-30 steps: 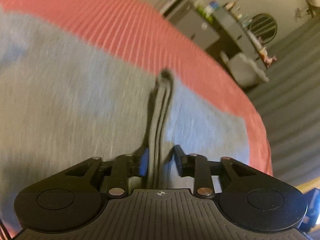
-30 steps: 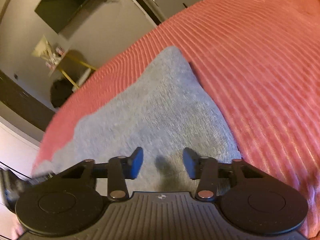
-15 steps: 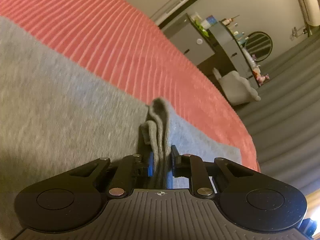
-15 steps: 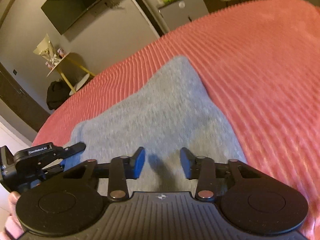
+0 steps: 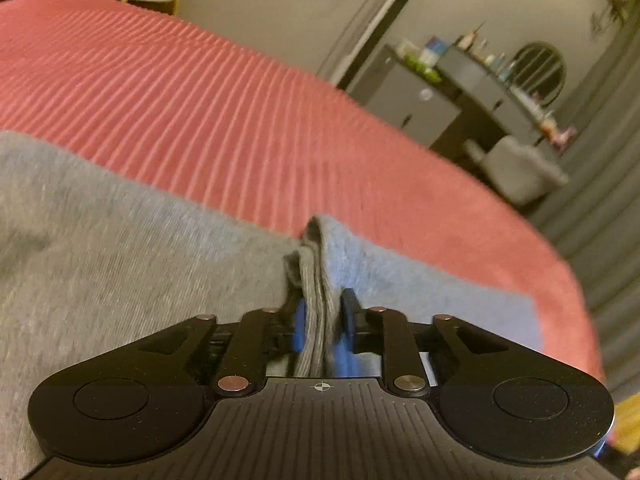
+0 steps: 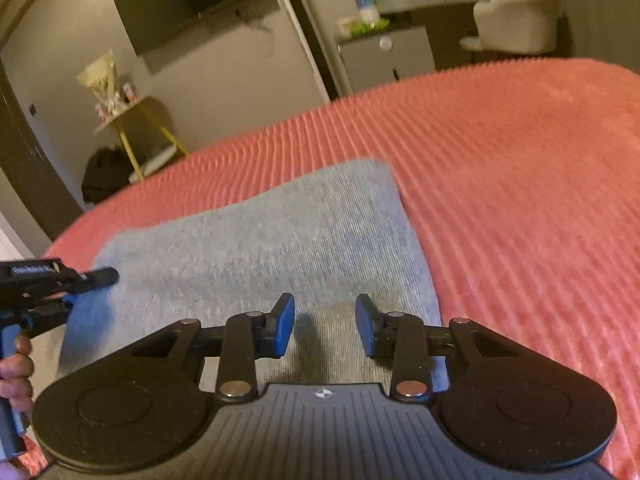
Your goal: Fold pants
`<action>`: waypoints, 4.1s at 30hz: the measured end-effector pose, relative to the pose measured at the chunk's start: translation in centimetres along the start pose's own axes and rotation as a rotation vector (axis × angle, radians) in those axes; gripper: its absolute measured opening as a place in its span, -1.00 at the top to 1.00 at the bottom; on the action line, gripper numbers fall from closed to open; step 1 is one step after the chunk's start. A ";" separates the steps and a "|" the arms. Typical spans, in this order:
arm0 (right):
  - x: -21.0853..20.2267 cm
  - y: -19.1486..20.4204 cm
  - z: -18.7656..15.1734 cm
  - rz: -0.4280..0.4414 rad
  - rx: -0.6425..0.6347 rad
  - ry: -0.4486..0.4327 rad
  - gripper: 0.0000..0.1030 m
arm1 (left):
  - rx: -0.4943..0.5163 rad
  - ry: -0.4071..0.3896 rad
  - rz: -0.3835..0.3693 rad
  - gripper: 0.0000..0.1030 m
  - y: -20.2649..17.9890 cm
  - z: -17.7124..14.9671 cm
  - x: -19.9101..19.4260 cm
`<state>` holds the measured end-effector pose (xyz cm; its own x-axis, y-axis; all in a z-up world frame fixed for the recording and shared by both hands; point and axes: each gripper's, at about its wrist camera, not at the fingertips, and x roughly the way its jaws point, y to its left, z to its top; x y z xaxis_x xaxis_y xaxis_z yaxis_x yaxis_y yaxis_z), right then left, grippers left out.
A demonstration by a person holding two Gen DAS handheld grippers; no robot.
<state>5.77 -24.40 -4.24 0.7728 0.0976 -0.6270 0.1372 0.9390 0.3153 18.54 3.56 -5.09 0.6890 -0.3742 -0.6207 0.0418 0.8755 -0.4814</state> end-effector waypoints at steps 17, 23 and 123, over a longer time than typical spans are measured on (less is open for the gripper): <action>-0.3 -1.1 0.2 0.060 0.098 0.022 0.28 | -0.175 0.005 -0.021 -0.04 1.7 -3.7 -10.8; -1.8 -1.6 0.0 0.081 0.162 0.029 0.04 | -0.160 0.084 -0.013 0.13 0.5 -5.9 -10.0; -0.4 1.0 -0.2 0.091 -0.027 0.141 -0.92 | -0.937 -0.365 0.150 -0.31 25.2 -6.8 -19.8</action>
<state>5.45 -23.41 -3.79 0.6863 0.2265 -0.6911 0.0520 0.9326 0.3572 1.02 30.92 -9.14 0.8261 -0.0268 -0.5629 -0.5388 0.2550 -0.8029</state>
